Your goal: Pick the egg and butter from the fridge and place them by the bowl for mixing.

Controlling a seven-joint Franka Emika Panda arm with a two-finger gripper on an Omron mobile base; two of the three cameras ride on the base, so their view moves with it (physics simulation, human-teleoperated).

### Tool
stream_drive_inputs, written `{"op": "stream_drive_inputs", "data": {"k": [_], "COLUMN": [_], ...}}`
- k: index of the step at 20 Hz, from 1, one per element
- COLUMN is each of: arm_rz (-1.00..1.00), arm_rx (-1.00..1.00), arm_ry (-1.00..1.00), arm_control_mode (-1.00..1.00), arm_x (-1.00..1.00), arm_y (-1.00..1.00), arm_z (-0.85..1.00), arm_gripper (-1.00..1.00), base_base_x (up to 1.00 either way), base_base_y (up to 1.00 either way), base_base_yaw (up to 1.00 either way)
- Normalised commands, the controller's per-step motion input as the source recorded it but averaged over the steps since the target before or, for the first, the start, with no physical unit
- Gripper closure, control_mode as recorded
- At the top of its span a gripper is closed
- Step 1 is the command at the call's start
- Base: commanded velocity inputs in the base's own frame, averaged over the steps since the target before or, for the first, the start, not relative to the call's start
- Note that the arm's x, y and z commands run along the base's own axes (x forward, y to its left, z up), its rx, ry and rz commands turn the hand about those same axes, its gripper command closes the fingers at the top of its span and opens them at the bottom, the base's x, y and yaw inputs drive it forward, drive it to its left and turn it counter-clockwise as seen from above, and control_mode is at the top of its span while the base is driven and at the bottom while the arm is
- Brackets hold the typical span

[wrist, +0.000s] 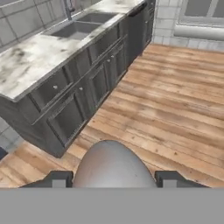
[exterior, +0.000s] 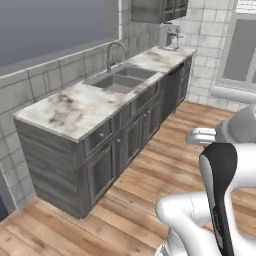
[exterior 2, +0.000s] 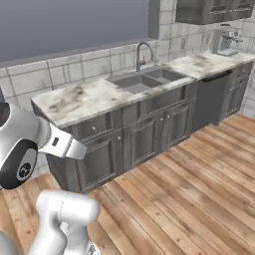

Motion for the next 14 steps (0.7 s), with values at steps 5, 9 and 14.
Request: {"op": "stream_drive_inputs", "data": {"k": [5, 9, 14], "arm_rz": [0.0, 0.0, 0.0], "arm_rx": [0.0, 0.0, 0.0], "arm_ry": [0.0, 0.0, 0.0], "arm_control_mode": [1.0, 1.0, 1.0], "arm_x": [0.0, 0.0, 0.0], "arm_y": [0.0, 0.0, 0.0], "arm_z": [0.0, 0.0, 0.0], "arm_gripper": [1.0, 1.0, 1.0], "base_base_x": [0.01, 0.12, 0.64], "base_base_y": [0.0, 0.0, 0.09], "base_base_yaw": [-1.0, -0.98, -0.63]}}
